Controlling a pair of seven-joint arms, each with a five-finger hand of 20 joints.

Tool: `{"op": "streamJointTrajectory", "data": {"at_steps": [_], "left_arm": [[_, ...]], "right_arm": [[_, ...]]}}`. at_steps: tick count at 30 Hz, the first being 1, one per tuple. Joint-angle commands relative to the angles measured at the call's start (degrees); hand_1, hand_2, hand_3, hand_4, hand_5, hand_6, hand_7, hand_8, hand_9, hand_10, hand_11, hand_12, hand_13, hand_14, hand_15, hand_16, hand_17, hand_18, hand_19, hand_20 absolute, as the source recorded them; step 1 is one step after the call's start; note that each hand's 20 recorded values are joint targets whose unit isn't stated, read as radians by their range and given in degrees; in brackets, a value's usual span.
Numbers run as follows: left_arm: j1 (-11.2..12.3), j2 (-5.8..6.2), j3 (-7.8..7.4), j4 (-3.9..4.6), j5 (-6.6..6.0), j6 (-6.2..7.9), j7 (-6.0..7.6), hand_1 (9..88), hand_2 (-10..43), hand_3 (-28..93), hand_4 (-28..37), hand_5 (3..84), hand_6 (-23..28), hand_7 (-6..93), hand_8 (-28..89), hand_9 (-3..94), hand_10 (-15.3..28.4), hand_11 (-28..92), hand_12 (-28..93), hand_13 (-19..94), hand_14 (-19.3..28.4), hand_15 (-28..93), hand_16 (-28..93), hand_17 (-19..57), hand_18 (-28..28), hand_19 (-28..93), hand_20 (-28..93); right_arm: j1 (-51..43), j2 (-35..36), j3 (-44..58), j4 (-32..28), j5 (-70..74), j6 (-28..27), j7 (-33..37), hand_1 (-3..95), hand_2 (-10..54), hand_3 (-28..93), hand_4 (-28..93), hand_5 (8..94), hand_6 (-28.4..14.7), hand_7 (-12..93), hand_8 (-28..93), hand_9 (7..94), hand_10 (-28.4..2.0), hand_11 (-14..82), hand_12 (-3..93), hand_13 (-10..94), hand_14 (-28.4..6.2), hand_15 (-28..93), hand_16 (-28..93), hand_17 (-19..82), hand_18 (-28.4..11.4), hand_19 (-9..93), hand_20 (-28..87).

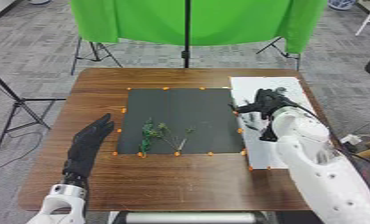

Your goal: Arrange flowers

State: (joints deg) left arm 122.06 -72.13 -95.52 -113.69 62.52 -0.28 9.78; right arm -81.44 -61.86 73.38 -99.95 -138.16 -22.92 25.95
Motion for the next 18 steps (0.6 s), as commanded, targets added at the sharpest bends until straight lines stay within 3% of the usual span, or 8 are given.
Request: {"op": "streamJointTrajectory", "data": {"at_steps": [1,10,16,18], "left_arm": [[0.60,-0.37,0.15,0.01,-0.05,0.16,-0.25,21.0,-7.1,68,-21.0,43.1,1.5,5.8,-5,42.4,11.0,8,13,29,12.6,8,1,1.8,9.4,1,15],[0.47,-0.52,0.13,0.24,-0.07,0.03,-0.09,21.1,-7.3,68,-20.9,43.2,1.5,5.8,-5,42.4,11.0,8,13,29,12.6,8,1,1.8,9.3,1,15],[-0.01,-0.59,0.29,0.44,0.16,-0.39,-0.12,21.3,-7.3,68,-20.8,43.2,1.4,5.8,-5,42.4,11.0,8,13,29,12.6,8,1,1.8,9.3,1,15],[0.10,-0.62,0.28,0.40,0.02,-0.36,0.00,21.2,-7.4,68,-20.8,43.1,1.5,5.9,-5,42.4,11.0,8,13,29,12.6,8,1,1.8,9.3,1,15]], "right_arm": [[2.95,-2.17,-2.50,4.62,-5.31,-0.48,-0.69,21.0,-9.5,52,-17,67.6,-7.2,9,-6,83.3,-15.3,45.3,30.4,88,-5.3,67,33,67,-12.9,93,65],[1.60,-2.32,-8.48,6.74,-18.16,-1.05,-6.00,27.2,-9.5,51,-20,72.9,-7.0,13,-6,84.1,-14.8,46.4,29.8,89,-4.6,67,33,69,-11.9,93,66],[0.40,-4.37,-9.46,9.49,-20.39,1.32,-6.16,40.3,-9.5,54,-16,76.9,-5.2,19,-5,85.9,-13.4,47.4,29.3,91,-3.2,66,33,70,-10.8,93,66],[-0.06,-4.80,-8.95,10.28,-18.97,3.43,-5.52,46.9,-9.5,52,-13,77.9,-4.5,22,7,87.0,-12.7,48.0,29.1,92,-3.1,66,33,71,-10.4,93,66]]}}
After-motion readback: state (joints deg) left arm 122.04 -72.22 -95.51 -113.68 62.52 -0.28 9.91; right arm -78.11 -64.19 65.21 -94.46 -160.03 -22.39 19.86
